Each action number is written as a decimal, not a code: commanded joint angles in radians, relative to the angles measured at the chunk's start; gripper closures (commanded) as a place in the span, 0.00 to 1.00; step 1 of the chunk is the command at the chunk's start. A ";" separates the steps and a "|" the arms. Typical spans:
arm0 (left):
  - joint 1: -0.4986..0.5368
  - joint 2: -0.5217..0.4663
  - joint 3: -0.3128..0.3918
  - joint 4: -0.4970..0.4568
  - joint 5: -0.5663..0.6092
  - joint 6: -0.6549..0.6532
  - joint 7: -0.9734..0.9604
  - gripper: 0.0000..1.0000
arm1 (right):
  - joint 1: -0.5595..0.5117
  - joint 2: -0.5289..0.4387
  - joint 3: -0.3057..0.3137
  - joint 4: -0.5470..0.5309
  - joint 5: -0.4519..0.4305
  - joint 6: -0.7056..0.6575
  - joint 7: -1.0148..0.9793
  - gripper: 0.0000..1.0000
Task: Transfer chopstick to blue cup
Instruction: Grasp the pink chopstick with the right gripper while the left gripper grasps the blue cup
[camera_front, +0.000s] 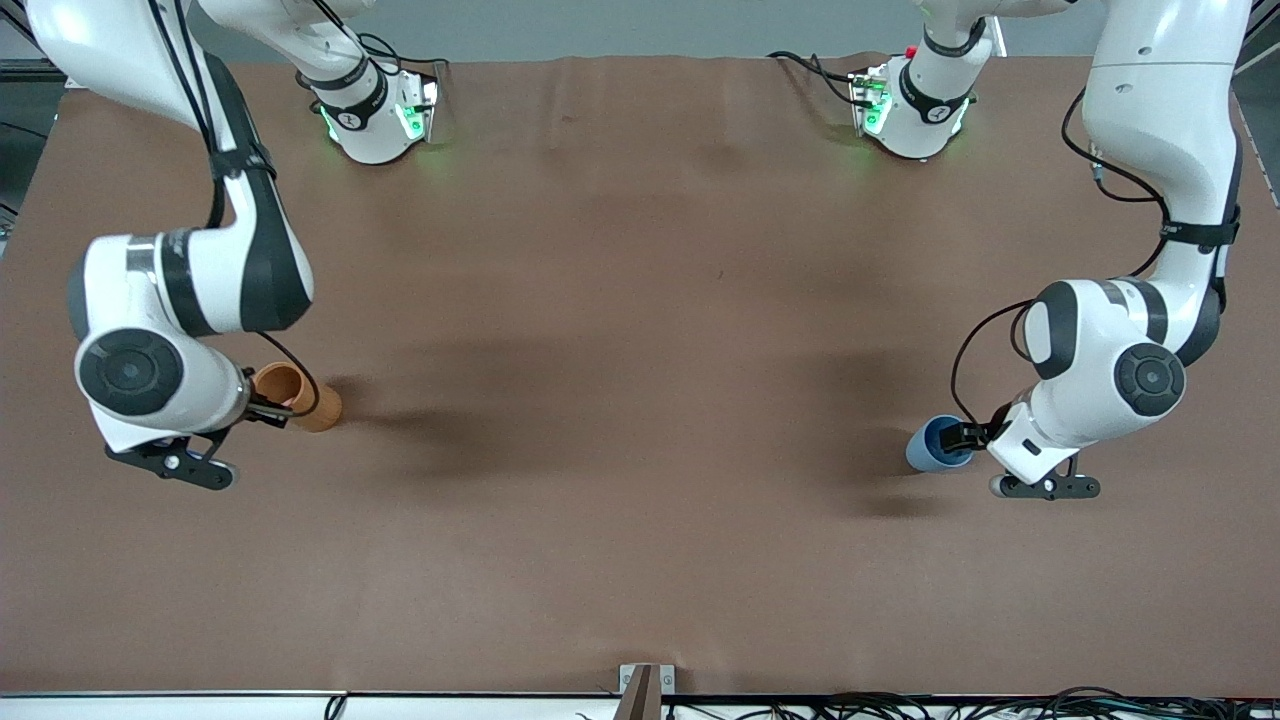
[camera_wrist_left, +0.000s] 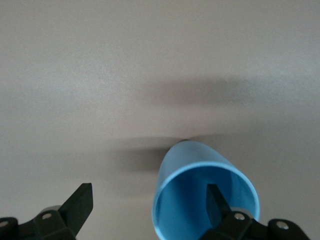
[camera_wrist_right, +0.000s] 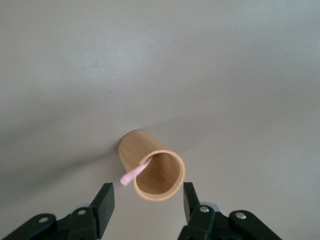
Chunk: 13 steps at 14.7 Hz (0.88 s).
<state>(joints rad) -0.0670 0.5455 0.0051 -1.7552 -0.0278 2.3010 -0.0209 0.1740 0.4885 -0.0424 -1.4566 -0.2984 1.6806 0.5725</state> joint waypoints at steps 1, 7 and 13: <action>-0.002 0.007 0.000 -0.003 -0.012 0.021 -0.007 0.19 | -0.007 0.039 -0.001 0.035 -0.015 -0.012 0.090 0.46; -0.011 0.019 -0.005 -0.001 -0.008 0.021 -0.037 1.00 | -0.004 0.058 0.001 0.027 0.012 0.030 0.168 0.57; -0.039 -0.053 -0.014 0.048 0.005 -0.092 -0.112 1.00 | -0.001 0.058 0.001 0.007 0.034 0.005 0.176 0.64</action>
<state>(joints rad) -0.0897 0.5524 -0.0069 -1.7200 -0.0275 2.2876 -0.0725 0.1739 0.5440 -0.0452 -1.4458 -0.2870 1.6947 0.7254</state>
